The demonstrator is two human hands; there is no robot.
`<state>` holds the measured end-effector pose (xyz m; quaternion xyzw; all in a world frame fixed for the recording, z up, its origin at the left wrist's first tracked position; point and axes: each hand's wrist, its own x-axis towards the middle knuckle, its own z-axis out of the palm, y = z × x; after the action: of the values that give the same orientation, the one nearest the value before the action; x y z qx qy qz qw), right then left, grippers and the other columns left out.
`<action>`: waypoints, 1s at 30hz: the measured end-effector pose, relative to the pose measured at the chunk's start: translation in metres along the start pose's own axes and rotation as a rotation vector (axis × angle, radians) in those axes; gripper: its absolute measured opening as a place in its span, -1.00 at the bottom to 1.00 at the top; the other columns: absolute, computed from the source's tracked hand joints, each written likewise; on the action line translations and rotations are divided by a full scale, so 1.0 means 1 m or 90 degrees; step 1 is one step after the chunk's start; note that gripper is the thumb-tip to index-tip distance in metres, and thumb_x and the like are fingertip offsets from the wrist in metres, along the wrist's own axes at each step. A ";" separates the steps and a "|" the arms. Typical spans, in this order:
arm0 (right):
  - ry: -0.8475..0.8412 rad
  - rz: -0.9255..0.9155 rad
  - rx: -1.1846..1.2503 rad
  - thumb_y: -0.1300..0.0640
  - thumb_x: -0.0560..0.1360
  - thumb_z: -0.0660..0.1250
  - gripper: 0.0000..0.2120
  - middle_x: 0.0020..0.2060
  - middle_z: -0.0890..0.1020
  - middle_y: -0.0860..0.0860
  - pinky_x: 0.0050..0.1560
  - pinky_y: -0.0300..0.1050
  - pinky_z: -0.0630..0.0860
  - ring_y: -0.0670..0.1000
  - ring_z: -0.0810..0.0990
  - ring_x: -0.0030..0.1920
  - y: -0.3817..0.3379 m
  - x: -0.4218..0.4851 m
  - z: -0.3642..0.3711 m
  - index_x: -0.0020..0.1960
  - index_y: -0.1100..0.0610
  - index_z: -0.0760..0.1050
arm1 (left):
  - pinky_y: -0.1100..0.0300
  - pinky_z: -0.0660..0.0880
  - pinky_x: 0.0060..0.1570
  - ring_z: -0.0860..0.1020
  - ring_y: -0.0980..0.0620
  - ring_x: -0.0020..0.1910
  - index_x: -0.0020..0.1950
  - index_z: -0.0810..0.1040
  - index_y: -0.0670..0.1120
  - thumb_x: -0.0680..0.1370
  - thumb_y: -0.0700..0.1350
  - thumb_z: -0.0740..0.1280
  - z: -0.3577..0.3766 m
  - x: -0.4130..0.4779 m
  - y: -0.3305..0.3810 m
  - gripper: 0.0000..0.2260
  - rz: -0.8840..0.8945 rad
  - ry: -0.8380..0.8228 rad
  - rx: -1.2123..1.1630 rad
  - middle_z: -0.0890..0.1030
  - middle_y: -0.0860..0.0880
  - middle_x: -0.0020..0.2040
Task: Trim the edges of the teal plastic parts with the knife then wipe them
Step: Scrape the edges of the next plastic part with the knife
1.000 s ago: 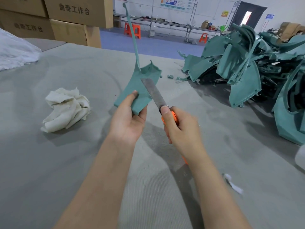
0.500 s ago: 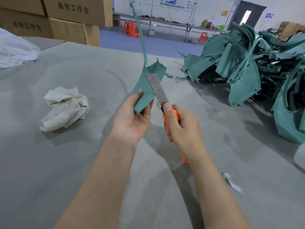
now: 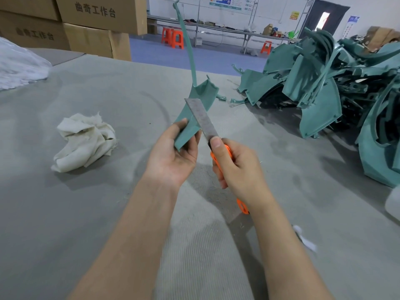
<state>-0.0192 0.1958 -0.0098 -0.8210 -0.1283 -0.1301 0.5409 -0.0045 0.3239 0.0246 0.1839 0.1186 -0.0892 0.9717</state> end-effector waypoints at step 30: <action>0.053 0.049 0.245 0.23 0.52 0.35 -0.83 -0.30 0.69 0.08 -0.46 -0.30 0.39 -0.09 0.41 -0.54 -0.021 -0.003 -0.001 -0.24 0.13 0.57 | 0.28 0.56 -0.36 0.66 0.07 -0.31 -0.04 0.57 -0.18 0.55 -0.26 0.32 -0.007 0.010 -0.006 -0.96 0.136 -0.003 0.190 0.69 -0.06 -0.23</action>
<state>-0.0293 0.2029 0.0071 -0.7004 -0.0973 -0.1162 0.6975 0.0025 0.3196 0.0138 0.3375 0.0819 -0.0024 0.9377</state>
